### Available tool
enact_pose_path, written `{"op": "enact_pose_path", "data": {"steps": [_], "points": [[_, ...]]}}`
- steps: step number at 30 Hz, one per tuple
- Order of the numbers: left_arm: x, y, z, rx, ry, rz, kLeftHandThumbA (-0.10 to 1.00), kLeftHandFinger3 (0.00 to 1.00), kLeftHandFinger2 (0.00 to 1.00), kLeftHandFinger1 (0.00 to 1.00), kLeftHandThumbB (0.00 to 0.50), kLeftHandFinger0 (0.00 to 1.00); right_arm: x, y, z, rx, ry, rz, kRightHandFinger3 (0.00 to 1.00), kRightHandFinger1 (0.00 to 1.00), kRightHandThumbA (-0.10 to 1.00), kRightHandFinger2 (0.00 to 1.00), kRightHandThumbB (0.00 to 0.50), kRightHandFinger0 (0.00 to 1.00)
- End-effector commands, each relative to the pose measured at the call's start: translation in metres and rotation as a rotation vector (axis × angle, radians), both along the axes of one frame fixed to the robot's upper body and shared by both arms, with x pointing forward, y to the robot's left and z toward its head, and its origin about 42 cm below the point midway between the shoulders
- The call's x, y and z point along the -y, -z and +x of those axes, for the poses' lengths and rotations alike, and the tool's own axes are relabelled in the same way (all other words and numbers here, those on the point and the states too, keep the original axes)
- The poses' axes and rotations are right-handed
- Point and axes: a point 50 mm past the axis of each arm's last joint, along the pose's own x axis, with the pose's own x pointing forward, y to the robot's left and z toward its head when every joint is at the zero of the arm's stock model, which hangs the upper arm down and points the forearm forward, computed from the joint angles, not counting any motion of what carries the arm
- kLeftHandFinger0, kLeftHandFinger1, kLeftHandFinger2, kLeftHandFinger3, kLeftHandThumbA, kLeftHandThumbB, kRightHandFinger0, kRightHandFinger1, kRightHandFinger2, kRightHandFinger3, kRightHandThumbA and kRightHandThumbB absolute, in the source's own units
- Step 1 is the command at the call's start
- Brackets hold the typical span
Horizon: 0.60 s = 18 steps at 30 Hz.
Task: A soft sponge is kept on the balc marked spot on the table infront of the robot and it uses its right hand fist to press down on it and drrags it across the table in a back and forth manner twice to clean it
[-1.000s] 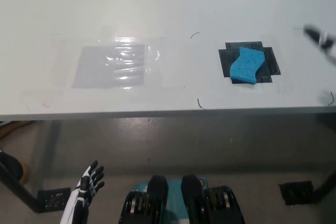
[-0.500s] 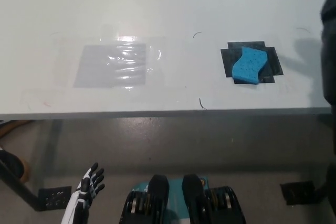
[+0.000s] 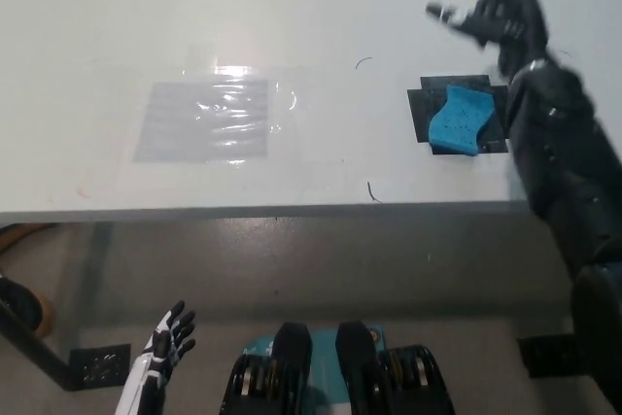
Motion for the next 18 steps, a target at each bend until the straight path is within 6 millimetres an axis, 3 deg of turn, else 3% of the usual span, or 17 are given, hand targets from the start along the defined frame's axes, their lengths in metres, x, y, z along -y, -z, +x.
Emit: {"op": "enact_pose_path", "data": {"steps": [1,3,4,5,7,8,10,13,16,17,18], "points": [[-0.001,-0.011,-0.003,0.105,0.044,0.066,1.0,1.0,1.0,1.0,0.103,1.0,-0.008,-0.015,0.005,0.09,0.08,0.012,0.08,0.0,1.0,0.18,0.047,0.0],[-0.001,-0.011,-0.003,0.105,0.049,0.072,1.0,1.0,1.0,1.0,0.092,1.0,-0.005,0.011,-0.003,0.043,0.072,0.033,0.15,0.02,1.0,0.25,0.149,0.0],[-0.002,-0.01,-0.003,0.107,0.051,0.074,1.0,1.0,1.0,1.0,0.087,1.0,-0.005,0.022,-0.007,0.033,0.066,0.021,0.22,0.05,1.0,0.31,0.152,0.0],[-0.002,-0.01,-0.003,0.106,0.051,0.075,1.0,1.0,1.0,1.0,0.087,1.0,-0.005,0.026,-0.009,0.029,0.065,0.02,0.28,0.06,1.0,0.35,0.146,0.0],[-0.001,-0.01,-0.002,0.107,0.055,0.075,1.0,1.0,1.0,1.0,0.084,1.0,-0.005,0.039,-0.014,-0.005,0.059,0.023,0.32,0.08,1.0,0.39,0.137,0.0],[0.0,-0.011,-0.001,0.107,0.057,0.072,1.0,1.0,1.0,1.0,0.088,1.0,-0.005,0.049,-0.018,-0.042,0.064,0.02,0.31,0.1,1.0,0.39,0.117,0.0],[0.002,-0.01,-0.002,0.107,0.057,0.069,1.0,1.0,1.0,1.0,0.088,1.0,-0.007,0.067,-0.026,-0.068,0.054,-0.014,0.29,0.1,1.0,0.39,0.138,0.0],[0.002,-0.01,-0.002,0.11,0.059,0.072,1.0,1.0,1.0,1.0,0.083,1.0,-0.007,0.088,-0.036,-0.119,0.047,-0.026,0.31,0.12,1.0,0.4,0.119,0.0],[0.001,-0.012,0.001,0.115,0.062,0.089,1.0,1.0,1.0,1.0,0.076,1.0,-0.006,0.109,-0.047,-0.166,0.05,-0.009,0.32,0.09,1.0,0.39,0.088,0.0],[0.001,-0.012,0.001,0.116,0.064,0.088,1.0,1.0,1.0,1.0,0.079,1.0,-0.005,0.115,-0.05,-0.18,0.05,-0.001,0.3,0.01,1.0,0.34,0.073,0.0],[0.001,-0.013,0.002,0.118,0.067,0.09,1.0,1.0,1.0,1.0,0.071,1.0,-0.004,0.12,-0.053,-0.197,0.052,0.003,0.25,0.0,1.0,0.29,0.069,0.0]]}}
